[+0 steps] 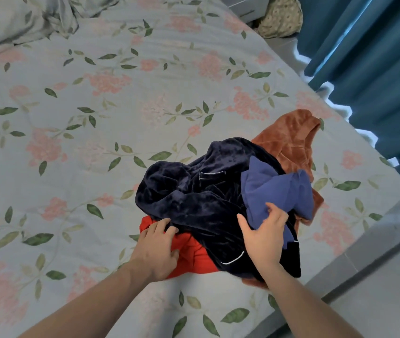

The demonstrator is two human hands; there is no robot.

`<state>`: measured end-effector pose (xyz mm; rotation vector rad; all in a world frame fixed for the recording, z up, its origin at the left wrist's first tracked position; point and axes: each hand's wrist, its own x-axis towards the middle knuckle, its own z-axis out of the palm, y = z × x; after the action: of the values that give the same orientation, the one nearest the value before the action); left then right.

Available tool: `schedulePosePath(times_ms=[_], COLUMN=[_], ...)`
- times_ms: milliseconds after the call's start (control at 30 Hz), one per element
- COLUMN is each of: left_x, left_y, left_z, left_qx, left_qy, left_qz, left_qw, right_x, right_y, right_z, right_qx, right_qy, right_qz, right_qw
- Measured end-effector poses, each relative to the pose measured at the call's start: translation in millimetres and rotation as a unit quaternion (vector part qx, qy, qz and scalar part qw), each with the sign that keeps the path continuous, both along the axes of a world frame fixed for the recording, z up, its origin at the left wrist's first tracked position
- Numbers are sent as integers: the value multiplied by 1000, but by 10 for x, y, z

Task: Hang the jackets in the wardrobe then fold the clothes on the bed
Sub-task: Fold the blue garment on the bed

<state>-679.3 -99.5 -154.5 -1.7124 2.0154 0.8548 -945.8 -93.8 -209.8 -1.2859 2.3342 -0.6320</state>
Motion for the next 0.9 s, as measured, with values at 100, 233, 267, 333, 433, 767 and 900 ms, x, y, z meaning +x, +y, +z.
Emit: schedulePosePath(times_ms=[100,233,267,333,433,767,900], left_x=[-63,-173,-194,-225,-289,-629,-763], left_y=[-27,-59,-68,-58,12,535,759], left_z=[37,186,243,402,769,2525,2762], left_qx=[-4,-19,-24,-28,-30,-66,-18], left_qy=[2,21,26,42,90,352,463], left_qz=[-3,-2,-2,2,3,-8,98], left_qw=[1000,1000,999,999,995,934,881], right_x=[-335,-556,-538,-438,-300,34,267], right_y=[-156,-311,-314,-256,-159,183,375], right_z=[-40,-29,47,354,1082,3873,4119], right_qx=[73,151,135,78,11,-167,-162], right_qy=[-70,-165,-165,-209,-284,-482,-531], right_qz=[-131,-99,-78,-53,-63,108,143], right_qw=[986,970,974,973,957,853,820])
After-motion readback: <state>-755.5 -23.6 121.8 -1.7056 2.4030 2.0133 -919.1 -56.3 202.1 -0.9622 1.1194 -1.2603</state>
